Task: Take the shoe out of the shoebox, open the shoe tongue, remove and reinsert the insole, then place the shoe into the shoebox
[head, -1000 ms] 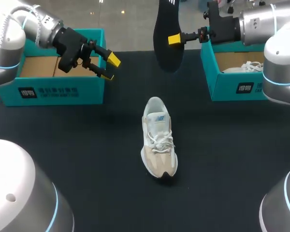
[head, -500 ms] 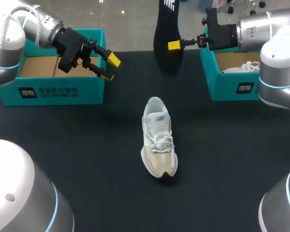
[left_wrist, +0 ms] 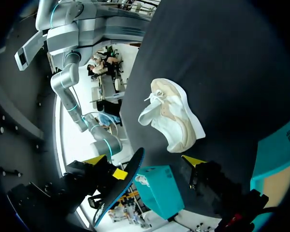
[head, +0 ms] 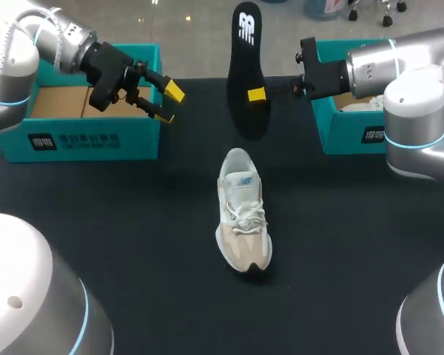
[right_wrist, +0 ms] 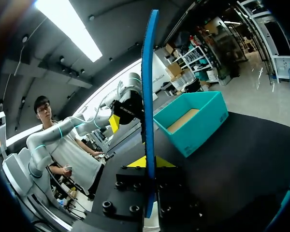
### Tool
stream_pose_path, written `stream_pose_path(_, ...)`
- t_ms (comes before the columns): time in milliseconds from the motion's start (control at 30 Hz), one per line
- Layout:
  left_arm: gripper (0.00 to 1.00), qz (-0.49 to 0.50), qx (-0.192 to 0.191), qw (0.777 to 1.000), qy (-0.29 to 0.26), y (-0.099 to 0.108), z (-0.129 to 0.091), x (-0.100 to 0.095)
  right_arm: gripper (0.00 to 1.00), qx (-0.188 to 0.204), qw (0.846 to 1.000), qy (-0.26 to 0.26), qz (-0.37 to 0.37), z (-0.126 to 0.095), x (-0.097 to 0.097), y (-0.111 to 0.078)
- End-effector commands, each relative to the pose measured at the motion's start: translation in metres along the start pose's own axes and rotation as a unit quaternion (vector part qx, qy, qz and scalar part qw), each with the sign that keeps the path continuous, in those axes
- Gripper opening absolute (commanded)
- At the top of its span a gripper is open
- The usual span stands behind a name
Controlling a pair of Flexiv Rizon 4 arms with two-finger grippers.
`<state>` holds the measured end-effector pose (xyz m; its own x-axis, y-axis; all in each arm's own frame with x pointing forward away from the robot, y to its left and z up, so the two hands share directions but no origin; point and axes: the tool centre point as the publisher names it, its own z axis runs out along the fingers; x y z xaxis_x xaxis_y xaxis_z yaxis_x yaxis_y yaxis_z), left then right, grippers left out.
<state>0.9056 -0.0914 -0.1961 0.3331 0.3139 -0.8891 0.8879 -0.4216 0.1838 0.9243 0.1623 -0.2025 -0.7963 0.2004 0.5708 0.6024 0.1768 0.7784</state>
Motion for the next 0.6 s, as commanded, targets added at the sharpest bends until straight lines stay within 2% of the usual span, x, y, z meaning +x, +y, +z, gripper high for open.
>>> stream_pose_path(33, 1.00, 0.000, 0.001, 1.000, 0.001, 0.000, -0.001, 0.000, 0.00, 0.001, 1.000, -0.002, 0.001, 0.001, 0.001, 0.001)
stream_pose_path(333, 1.00, 0.000, 0.001, 1.000, 0.001, 0.000, -0.001, 0.000, 0.00, 0.001, 1.000, -0.002, 0.001, 0.001, 0.001, 0.001)
stream_pose_path(367, 1.00, 0.000, 0.001, 1.000, 0.001, 0.000, -0.001, 0.000, 0.00, -0.028, 0.999, 0.021, 0.009, 0.002, -0.002, -0.002)
stream_pose_path(433, 1.00, 0.000, 0.001, 1.000, 0.001, 0.000, -0.001, 0.000, 0.00, -0.043, 0.998, 0.035, -0.004, 0.004, -0.006, -0.005)
stream_pose_path(600, 1.00, 0.000, 0.001, 1.000, 0.001, 0.000, -0.001, 0.000, 0.00, -0.048, 0.997, 0.058, -0.009, 0.008, -0.016, -0.018)
